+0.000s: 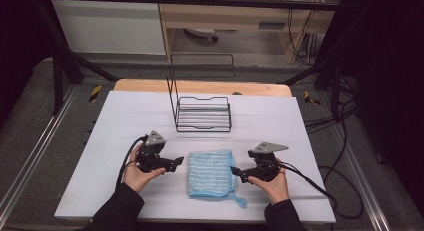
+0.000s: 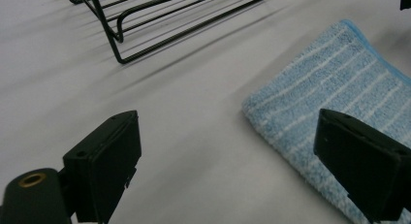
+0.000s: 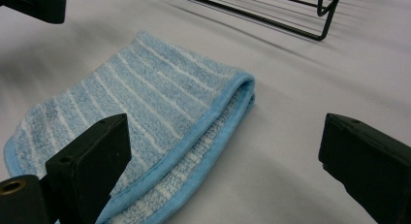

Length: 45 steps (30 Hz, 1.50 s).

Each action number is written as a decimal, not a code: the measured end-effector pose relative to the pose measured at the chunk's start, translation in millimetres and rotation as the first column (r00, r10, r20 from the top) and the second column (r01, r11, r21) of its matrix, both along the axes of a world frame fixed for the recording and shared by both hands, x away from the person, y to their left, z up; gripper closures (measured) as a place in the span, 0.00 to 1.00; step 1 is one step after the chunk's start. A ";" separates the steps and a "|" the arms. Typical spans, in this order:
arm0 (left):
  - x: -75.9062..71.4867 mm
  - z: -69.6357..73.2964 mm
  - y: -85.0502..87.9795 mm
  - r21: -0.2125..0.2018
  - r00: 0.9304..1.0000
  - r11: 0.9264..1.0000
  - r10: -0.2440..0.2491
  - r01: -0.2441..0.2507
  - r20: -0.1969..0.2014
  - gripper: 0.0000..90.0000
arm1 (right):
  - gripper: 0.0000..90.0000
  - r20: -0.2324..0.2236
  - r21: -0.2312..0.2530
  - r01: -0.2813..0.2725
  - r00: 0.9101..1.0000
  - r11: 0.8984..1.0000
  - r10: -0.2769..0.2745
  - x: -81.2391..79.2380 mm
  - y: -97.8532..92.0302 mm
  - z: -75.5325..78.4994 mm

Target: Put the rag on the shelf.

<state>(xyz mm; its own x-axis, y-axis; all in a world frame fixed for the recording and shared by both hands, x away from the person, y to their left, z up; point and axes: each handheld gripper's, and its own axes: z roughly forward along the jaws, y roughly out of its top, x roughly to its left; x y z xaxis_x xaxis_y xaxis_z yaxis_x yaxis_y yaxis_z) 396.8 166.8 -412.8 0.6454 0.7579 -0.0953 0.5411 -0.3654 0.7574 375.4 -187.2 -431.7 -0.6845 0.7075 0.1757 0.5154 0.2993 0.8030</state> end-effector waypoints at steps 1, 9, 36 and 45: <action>2.8 -0.3 -4.2 -0.002 1.000 1.000 0.006 -0.006 -0.007 0.12 | 0.06 -0.003 -0.001 0.002 1.000 1.000 -0.002 -0.2 -0.2 0.0; 17.2 -8.6 -24.1 0.011 0.999 0.999 0.034 -0.033 -0.026 0.22 | 0.06 -0.006 -0.009 0.005 1.000 1.000 -0.005 0.0 0.5 -1.4; 23.3 -35.0 -44.5 -0.041 0.987 0.999 -0.008 0.002 -0.162 0.78 | 0.18 -0.001 0.005 0.067 0.998 0.998 -0.067 14.5 9.5 -1.1; 22.8 -36.2 -45.1 -0.035 0.988 0.999 -0.015 0.010 -0.154 0.81 | 0.43 -0.063 -0.017 0.112 0.992 0.994 -0.113 43.5 23.8 -12.6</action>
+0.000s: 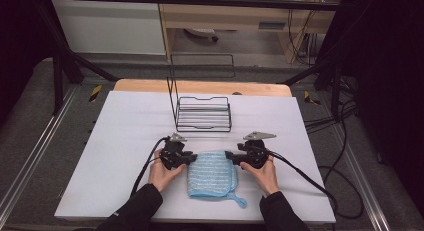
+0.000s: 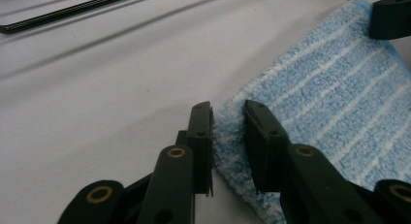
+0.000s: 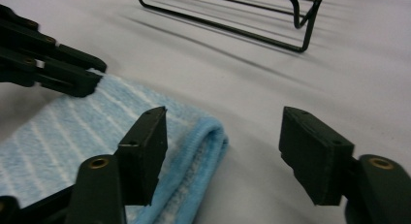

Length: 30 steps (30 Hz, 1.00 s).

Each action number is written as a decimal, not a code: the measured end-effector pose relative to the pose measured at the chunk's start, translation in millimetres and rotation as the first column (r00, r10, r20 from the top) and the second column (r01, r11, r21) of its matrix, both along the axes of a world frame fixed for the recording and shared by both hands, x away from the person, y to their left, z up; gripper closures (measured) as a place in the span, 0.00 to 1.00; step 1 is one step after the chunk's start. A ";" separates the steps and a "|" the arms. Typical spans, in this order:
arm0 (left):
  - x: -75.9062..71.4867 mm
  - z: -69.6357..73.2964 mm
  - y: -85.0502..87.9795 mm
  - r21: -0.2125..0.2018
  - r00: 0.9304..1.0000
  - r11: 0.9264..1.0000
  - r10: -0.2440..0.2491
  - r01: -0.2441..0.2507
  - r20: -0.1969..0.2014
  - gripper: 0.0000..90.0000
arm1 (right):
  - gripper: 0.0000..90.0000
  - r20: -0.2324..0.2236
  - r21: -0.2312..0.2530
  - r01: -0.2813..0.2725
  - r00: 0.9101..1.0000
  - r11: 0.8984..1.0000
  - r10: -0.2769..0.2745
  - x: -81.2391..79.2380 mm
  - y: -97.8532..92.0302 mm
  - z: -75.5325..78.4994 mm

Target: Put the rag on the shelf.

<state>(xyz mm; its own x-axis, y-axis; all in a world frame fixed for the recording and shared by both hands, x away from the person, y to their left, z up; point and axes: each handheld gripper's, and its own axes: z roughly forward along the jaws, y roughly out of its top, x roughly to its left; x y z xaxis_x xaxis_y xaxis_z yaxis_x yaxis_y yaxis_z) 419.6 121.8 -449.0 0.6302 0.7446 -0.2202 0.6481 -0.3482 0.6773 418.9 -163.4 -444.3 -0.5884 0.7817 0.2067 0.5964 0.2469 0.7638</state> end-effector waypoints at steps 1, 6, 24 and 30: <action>-0.1 -0.1 -0.2 0.002 1.000 1.000 0.000 0.000 0.003 0.81 | 0.45 -0.010 -0.003 0.000 1.000 1.000 0.000 1.4 0.7 -2.5; -1.6 -0.2 -1.6 0.014 1.000 1.000 -0.008 0.008 0.019 0.81 | 0.60 -0.031 0.022 -0.016 0.999 1.000 0.017 4.5 3.8 -8.3; -2.4 -1.5 -0.6 0.015 0.998 0.999 -0.041 0.041 0.044 0.84 | 0.82 -0.110 0.055 -0.037 0.993 0.998 0.043 2.9 8.1 -13.8; -1.4 -0.2 1.5 -0.006 0.999 0.999 -0.041 0.041 0.026 0.89 | 0.89 -0.118 0.067 -0.032 0.992 0.997 0.039 2.2 7.2 -11.3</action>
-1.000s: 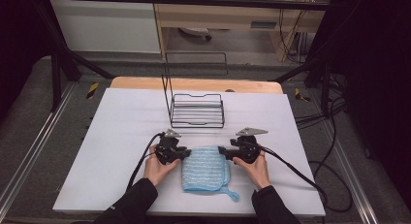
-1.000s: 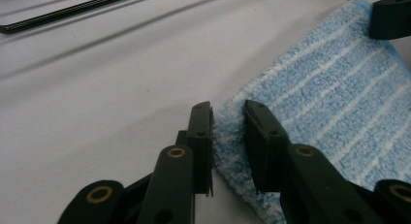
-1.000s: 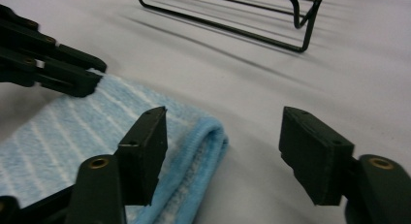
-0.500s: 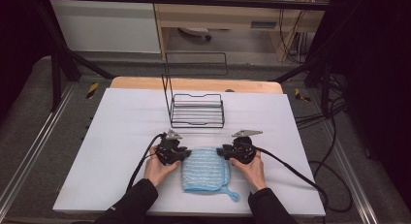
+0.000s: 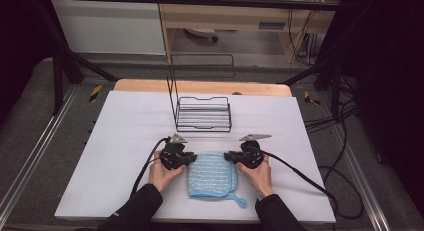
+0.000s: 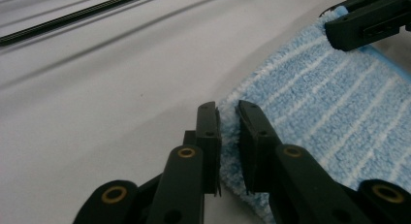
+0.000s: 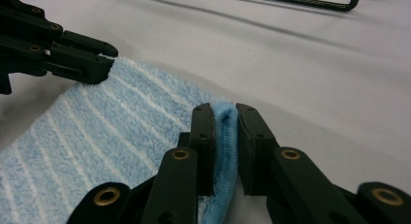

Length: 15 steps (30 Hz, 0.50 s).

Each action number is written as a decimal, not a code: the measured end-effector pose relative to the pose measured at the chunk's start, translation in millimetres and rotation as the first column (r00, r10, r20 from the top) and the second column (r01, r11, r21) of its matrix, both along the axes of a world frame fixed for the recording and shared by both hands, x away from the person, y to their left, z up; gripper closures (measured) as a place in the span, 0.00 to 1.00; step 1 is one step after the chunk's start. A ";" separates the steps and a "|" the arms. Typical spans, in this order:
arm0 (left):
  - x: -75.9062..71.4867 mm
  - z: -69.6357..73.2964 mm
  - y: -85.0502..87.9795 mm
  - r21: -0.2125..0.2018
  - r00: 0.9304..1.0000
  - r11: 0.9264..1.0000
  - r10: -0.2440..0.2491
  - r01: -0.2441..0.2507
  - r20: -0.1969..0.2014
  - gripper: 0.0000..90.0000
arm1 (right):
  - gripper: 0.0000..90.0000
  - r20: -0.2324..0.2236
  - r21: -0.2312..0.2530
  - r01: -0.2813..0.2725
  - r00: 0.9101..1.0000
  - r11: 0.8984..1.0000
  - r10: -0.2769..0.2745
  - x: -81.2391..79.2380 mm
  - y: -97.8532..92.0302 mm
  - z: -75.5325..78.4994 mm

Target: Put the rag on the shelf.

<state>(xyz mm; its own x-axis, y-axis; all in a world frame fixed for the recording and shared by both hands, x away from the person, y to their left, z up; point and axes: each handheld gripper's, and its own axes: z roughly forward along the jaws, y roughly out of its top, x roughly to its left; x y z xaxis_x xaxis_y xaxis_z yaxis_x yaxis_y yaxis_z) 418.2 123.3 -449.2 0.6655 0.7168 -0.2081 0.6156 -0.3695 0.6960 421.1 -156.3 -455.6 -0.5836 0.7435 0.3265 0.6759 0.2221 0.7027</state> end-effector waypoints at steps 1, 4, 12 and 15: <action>0.3 0.0 0.3 -0.013 1.000 1.000 0.006 -0.006 -0.006 0.89 | 0.89 0.001 0.002 -0.001 1.000 1.000 0.001 -0.2 -0.5 0.7; 0.9 1.5 2.6 -0.027 1.000 1.000 0.007 -0.008 -0.014 0.90 | 0.90 0.001 0.012 -0.001 1.000 1.000 0.001 -1.0 -1.7 4.0; -4.3 15.9 10.1 -0.081 0.999 0.997 0.012 -0.009 0.032 0.91 | 0.90 0.044 0.058 -0.011 0.999 0.998 0.009 -6.1 -6.3 16.6; -7.2 24.1 12.9 -0.097 0.999 0.995 0.009 -0.004 0.054 0.91 | 0.90 0.065 0.080 -0.016 0.998 0.997 0.011 -8.7 -8.1 22.1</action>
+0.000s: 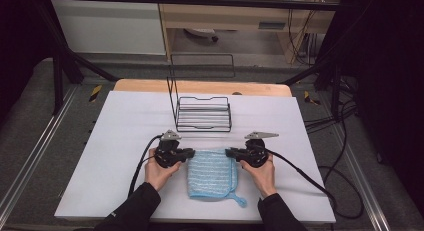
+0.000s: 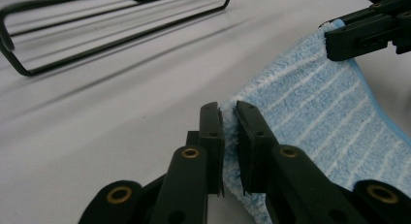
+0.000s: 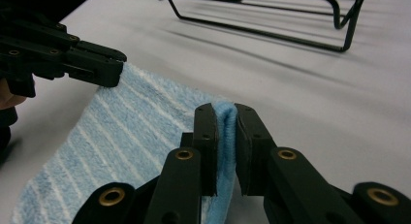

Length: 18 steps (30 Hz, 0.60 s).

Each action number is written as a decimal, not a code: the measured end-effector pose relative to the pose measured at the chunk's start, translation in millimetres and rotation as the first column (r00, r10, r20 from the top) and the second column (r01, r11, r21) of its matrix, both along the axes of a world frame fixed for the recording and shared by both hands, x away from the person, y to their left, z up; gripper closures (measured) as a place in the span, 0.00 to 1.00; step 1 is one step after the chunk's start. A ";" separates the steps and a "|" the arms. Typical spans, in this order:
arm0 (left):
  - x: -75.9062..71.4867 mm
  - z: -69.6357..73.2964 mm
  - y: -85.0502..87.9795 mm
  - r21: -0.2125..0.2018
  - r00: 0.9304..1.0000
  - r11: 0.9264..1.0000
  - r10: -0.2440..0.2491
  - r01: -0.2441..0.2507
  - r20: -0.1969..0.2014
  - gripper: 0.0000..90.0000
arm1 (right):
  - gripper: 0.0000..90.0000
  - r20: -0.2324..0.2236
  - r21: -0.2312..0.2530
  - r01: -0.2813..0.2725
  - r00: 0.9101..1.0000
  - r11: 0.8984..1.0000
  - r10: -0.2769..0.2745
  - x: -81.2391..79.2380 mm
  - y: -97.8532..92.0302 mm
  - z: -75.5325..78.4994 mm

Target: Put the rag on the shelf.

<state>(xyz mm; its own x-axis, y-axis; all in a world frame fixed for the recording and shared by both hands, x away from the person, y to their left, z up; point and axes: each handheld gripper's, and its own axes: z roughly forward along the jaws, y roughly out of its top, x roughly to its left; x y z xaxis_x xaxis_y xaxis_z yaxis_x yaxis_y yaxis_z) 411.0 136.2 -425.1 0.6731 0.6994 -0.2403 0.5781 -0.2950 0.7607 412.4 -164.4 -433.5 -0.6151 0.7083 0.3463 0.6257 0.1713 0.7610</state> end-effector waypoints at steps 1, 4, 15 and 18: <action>-0.7 1.9 0.5 -0.002 1.000 1.000 0.001 -0.001 0.007 0.91 | 0.90 0.006 0.012 -0.001 1.000 1.000 0.001 -1.2 -0.5 2.2; -3.8 8.4 1.6 -0.019 1.000 1.000 -0.005 0.006 0.025 0.91 | 0.90 0.021 0.036 -0.002 1.000 0.999 0.001 -4.3 -2.1 7.7; -14.1 30.3 2.5 -0.045 0.995 0.999 -0.002 0.007 0.101 0.91 | 0.90 0.121 0.062 -0.004 0.993 0.998 -0.003 -15.7 -6.0 31.9; -17.4 36.8 2.1 -0.055 0.992 0.998 0.002 0.005 0.123 0.91 | 0.90 0.153 0.062 -0.003 0.988 0.998 -0.007 -19.2 -6.5 40.0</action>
